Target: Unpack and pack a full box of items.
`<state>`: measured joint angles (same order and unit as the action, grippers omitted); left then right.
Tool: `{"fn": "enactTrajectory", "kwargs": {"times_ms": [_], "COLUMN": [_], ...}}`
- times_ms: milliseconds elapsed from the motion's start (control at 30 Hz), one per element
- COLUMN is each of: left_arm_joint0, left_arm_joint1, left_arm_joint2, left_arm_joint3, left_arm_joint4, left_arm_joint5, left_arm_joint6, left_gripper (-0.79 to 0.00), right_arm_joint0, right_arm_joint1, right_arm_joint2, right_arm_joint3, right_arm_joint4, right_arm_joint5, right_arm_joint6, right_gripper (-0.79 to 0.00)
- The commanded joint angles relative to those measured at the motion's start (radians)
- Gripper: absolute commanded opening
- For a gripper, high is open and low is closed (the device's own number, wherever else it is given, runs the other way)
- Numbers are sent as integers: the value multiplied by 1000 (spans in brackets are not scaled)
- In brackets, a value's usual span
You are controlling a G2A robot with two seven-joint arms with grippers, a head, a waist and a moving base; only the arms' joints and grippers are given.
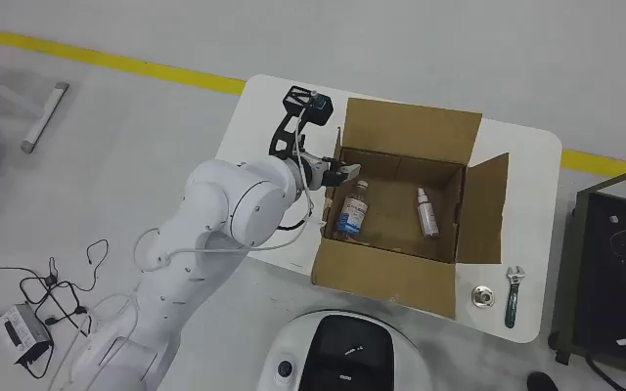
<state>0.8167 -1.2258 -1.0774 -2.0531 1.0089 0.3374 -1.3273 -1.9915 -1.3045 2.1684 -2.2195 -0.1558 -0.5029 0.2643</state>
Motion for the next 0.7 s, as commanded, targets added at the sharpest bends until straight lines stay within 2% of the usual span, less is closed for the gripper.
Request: {"fn": "enactTrajectory", "kwargs": {"times_ms": [0, 67, 167, 267, 333, 400, 533, 667], "left_arm_joint0": [0, 0, 0, 0, 0, 0, 0, 0], "left_arm_joint1": [0, 0, 0, 0, 0, 0, 0, 0], "left_arm_joint2": [0, 0, 0, 0, 0, 0, 0, 0], "left_arm_joint3": [0, 0, 0, 0, 0, 0, 0, 0], "left_arm_joint4": [0, 0, 0, 0, 0, 0, 0, 0], "left_arm_joint5": [0, 0, 0, 0, 0, 0, 0, 0], "left_arm_joint6": [0, 0, 0, 0, 0, 0, 0, 0], "left_gripper": [0, 0, 0, 0, 0, 0, 0, 0], "right_arm_joint0": [0, 4, 11, 15, 11, 12, 2, 0], "right_arm_joint1": [0, 1, 5, 9, 11, 13, 20, 21], "right_arm_joint2": [0, 1, 26, 82, 91, 107, 142, 153], "right_arm_joint3": [0, -4, -22, -52, -65, -78, -68, -44], "right_arm_joint4": [0, -9, -108, -309, -365, -395, -426, -413], "right_arm_joint5": [0, 2, 33, 172, 243, 291, 325, 338], "right_arm_joint6": [0, 2, 42, 75, 116, 159, 265, 288], "right_gripper": [-785, -785, -785, -785, -785, -785, -785, -785]}}
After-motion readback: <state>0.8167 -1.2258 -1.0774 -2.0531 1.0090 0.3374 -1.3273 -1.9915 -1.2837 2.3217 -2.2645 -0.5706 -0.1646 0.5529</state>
